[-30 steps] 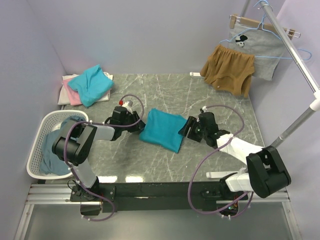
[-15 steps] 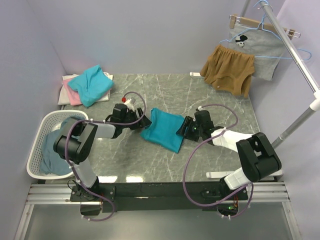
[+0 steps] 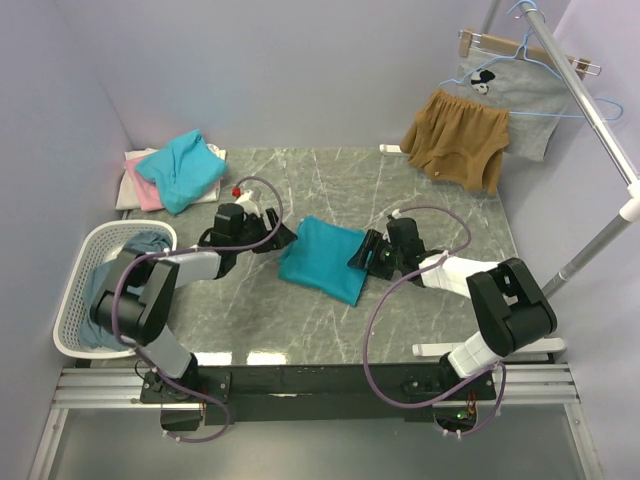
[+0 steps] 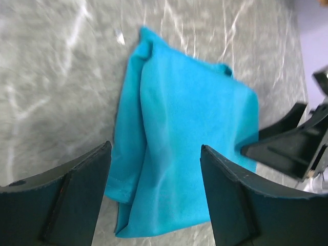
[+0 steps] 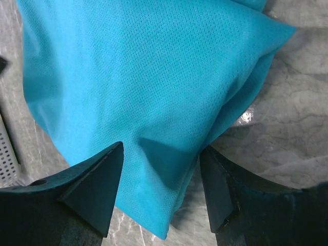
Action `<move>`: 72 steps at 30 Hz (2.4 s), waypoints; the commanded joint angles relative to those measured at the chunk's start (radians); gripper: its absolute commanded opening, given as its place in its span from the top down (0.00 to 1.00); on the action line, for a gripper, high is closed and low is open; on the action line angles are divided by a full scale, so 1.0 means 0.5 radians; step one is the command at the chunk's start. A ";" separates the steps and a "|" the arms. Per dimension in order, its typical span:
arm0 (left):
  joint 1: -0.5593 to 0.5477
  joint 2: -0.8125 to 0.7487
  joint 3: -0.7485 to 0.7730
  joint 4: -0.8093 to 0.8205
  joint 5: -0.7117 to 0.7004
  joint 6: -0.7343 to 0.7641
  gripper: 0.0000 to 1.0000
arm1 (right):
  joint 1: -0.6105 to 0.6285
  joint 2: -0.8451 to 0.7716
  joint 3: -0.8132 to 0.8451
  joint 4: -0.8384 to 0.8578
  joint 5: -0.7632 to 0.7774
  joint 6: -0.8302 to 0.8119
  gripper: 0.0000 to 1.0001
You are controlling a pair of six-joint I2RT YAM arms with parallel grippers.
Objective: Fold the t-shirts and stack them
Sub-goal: Put the neatly folded tshirt into the corner of the board with the left arm
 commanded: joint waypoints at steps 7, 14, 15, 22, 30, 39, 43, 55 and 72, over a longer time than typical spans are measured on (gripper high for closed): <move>-0.022 0.270 0.122 0.068 0.157 0.131 0.23 | -0.008 0.011 0.050 -0.054 0.031 -0.040 0.32; -0.062 0.518 0.248 0.086 0.390 0.189 0.24 | -0.008 0.066 0.084 -0.044 -0.005 -0.043 0.32; -0.071 0.543 0.263 0.104 0.475 0.189 0.24 | -0.008 0.072 0.093 -0.051 -0.008 -0.047 0.32; -0.216 0.730 0.285 0.154 0.724 0.171 0.25 | -0.008 0.139 0.161 -0.066 -0.012 -0.071 0.32; -0.265 0.890 0.462 0.068 0.764 0.159 0.99 | -0.011 0.173 0.274 -0.127 0.001 -0.123 0.32; -0.106 0.764 1.118 -0.597 0.402 0.330 0.99 | -0.023 -0.087 0.231 -0.274 0.166 -0.206 0.30; 0.093 0.829 1.551 -0.986 0.313 0.490 0.99 | -0.029 -0.146 0.271 -0.360 0.130 -0.267 0.28; 0.689 1.194 2.671 -1.414 0.282 0.815 0.99 | -0.029 0.059 0.400 -0.290 -0.060 -0.252 0.28; 1.383 1.022 1.899 -0.487 -0.121 0.456 0.89 | -0.017 0.348 0.495 -0.235 -0.251 -0.218 0.30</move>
